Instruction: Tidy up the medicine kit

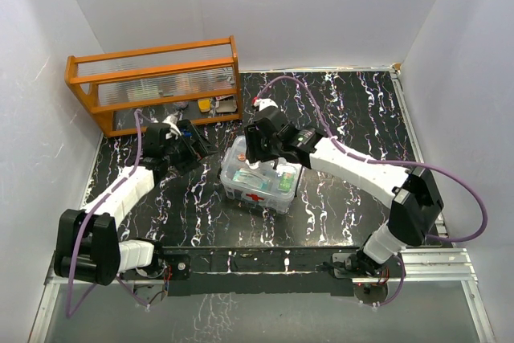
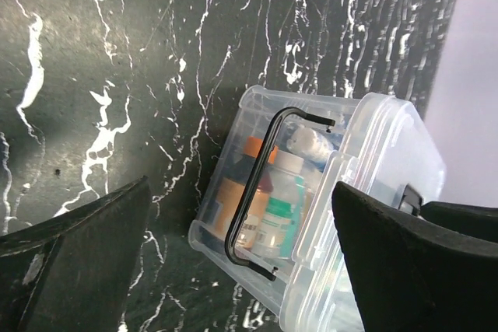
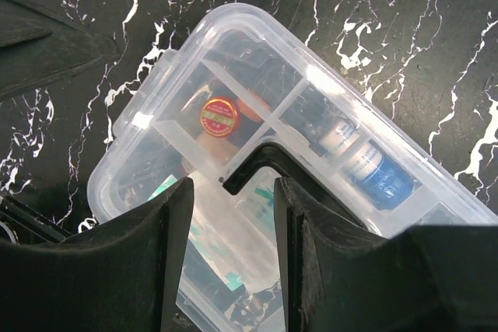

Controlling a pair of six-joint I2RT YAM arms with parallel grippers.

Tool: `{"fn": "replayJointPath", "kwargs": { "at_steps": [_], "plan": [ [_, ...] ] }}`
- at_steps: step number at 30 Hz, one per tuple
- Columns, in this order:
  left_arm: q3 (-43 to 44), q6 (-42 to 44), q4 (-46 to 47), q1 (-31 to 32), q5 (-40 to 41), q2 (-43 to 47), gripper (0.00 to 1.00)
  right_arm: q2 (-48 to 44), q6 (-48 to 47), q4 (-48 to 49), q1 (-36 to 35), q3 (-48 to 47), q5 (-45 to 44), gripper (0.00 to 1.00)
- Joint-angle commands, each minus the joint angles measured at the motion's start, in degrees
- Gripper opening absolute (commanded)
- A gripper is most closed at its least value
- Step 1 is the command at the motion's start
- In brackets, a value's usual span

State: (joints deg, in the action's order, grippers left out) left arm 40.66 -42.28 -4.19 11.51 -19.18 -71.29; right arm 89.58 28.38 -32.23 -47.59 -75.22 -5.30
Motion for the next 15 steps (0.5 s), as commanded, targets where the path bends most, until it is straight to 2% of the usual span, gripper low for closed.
{"fn": "replayJointPath", "kwargs": {
  "at_steps": [1,7,11,15],
  "plan": [
    [-5.1,-10.4,13.4,-2.8,-11.5,1.3,0.98,1.2,-1.0,-0.3,-2.3,-5.2,-6.2,0.43],
    [-9.9,-17.6,26.4,-3.8,-18.2,-2.0,0.99,7.0,-4.4,-3.6,-6.2,-11.0,-13.4,0.49],
    [-10.6,-16.1,27.4,-3.9,-19.9,-3.5,0.99,9.8,-6.1,-4.4,-7.3,-12.7,-15.1,0.53],
    [-9.9,-10.8,21.6,-3.9,-18.1,-3.9,0.99,13.4,-6.9,-7.3,-7.7,-12.9,-13.3,0.54]
  ]
}}
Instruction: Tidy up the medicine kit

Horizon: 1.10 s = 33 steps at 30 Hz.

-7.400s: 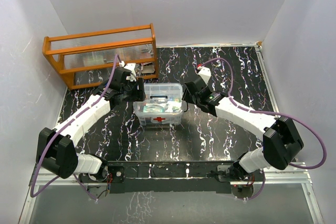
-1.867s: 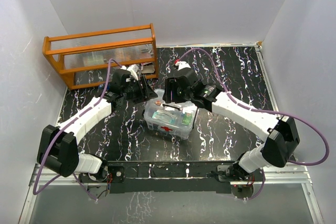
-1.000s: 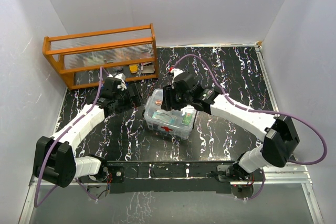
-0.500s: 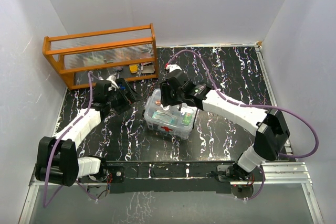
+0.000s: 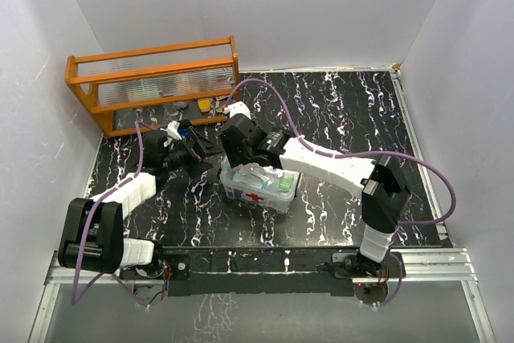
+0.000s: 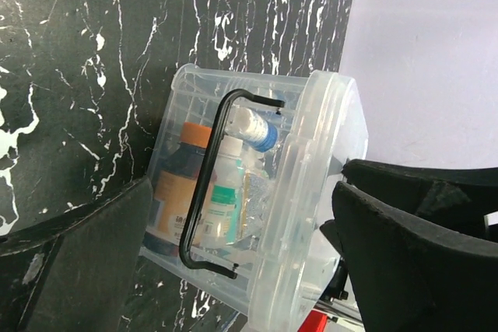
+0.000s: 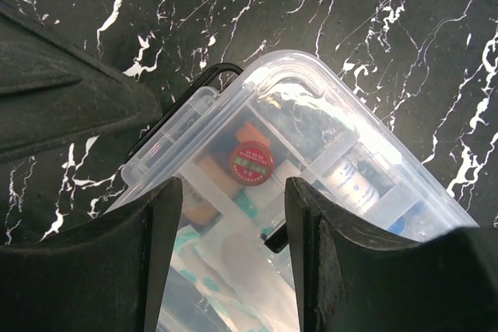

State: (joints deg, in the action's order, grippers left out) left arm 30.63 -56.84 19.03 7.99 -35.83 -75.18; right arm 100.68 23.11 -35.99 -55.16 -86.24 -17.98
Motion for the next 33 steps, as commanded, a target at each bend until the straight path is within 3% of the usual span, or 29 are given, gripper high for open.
{"fn": "replayJointPath", "kwargs": {
  "at_steps": [1,14,19,33],
  "plan": [
    [0.1,4.6,-1.8,-0.3,-1.6,-0.2,0.99,2.9,-1.7,-4.8,-0.3,-1.8,0.3,0.54],
    [-2.6,-2.2,8.9,-0.3,-13.8,-5.6,0.99,2.6,0.4,-6.9,-0.3,3.9,6.0,0.49],
    [-2.8,-7.6,13.4,-0.3,-17.6,-7.1,0.92,2.4,0.9,-6.7,-0.3,4.2,5.9,0.48],
    [-0.2,-2.4,-0.5,-0.3,-17.6,1.0,0.71,1.8,4.7,-6.2,-0.1,4.3,4.1,0.43]
  ]
}}
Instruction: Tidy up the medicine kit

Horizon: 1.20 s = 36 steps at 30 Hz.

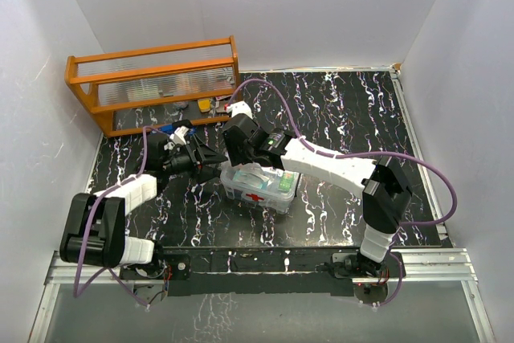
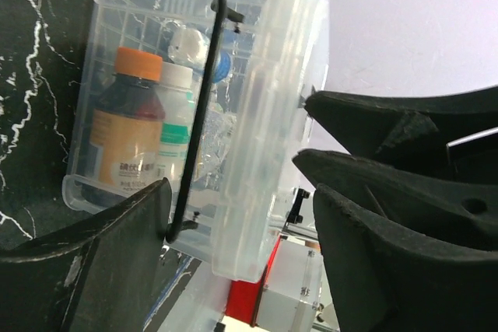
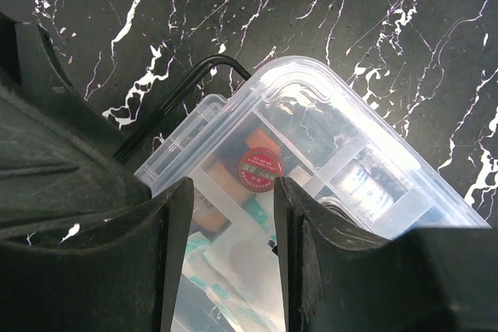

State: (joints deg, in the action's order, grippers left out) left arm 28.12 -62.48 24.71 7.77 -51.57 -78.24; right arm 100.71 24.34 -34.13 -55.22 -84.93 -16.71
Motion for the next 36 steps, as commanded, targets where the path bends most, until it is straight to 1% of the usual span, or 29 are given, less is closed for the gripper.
{"fn": "replayJointPath", "kwargs": {
  "at_steps": [1,8,16,25,31,36],
  "plan": [
    [2.6,4.2,-7.6,0.0,-1.6,4.5,0.70,1.8,3.8,-8.1,0.1,3.0,2.7,0.42],
    [4.5,8.7,-13.2,0.0,-0.6,4.2,0.65,2.3,6.3,-7.8,0.9,3.2,1.8,0.38],
    [5.5,10.0,-14.4,0.0,-2.0,4.6,0.59,3.4,8.0,-5.8,1.6,4.1,2.2,0.37],
    [7.0,14.9,-16.7,0.1,-1.7,5.9,0.54,3.7,8.0,-5.3,2.0,4.7,2.9,0.36],
    [9.2,19.6,-21.5,0.5,1.1,5.2,0.48,3.5,8.1,-4.6,2.2,5.6,3.4,0.36],
    [10.7,21.8,-20.8,0.6,1.9,5.3,0.46,3.1,8.3,-4.2,2.3,6.7,3.4,0.35]
  ]
}}
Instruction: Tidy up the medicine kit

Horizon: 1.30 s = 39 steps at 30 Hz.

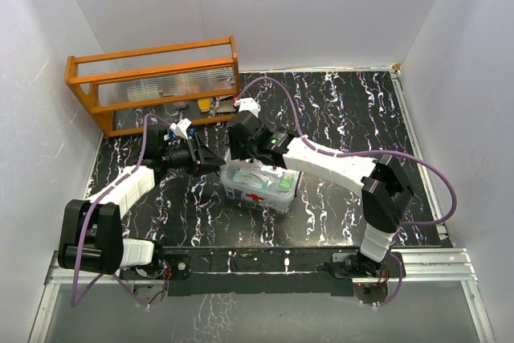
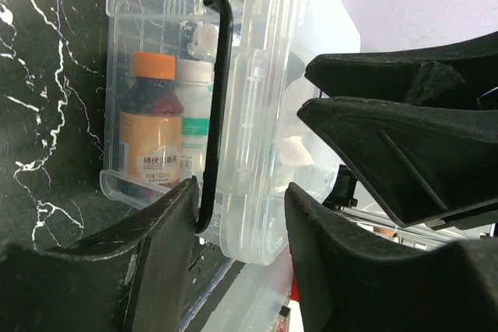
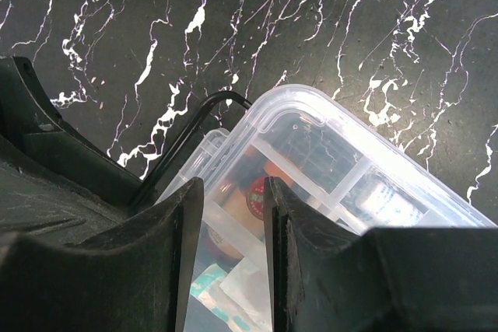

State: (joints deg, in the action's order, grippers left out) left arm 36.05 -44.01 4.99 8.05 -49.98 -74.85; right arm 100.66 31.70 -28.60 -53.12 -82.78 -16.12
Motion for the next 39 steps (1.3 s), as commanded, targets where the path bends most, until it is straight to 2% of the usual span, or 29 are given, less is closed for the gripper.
{"fn": "replayJointPath", "kwargs": {
  "at_steps": [1,7,14,24,36,39],
  "plan": [
    [3.0,3.5,-0.5,0.4,0.2,1.9,0.46,3.1,1.0,-9.7,0.3,4.8,2.9,0.35],
    [3.4,2.5,3.2,0.9,-1.5,1.5,0.45,2.9,1.2,-9.2,0.5,5.3,3.1,0.35],
    [3.5,3.8,2.4,2.3,-0.9,2.1,0.41,3.0,1.5,-9.0,0.7,5.7,3.2,0.34],
    [6.4,10.6,-5.5,5.7,6.0,2.7,0.32,3.3,1.9,-8.9,0.9,6.1,3.7,0.34],
    [12.5,15.5,-16.2,11.3,16.1,3.4,0.32,4.1,2.4,-8.9,1.0,6.4,4.1,0.32],
    [14.0,16.8,-19.5,13.0,21.0,2.9,0.32,4.2,2.5,-8.9,1.1,6.6,4.1,0.32]
  ]
}}
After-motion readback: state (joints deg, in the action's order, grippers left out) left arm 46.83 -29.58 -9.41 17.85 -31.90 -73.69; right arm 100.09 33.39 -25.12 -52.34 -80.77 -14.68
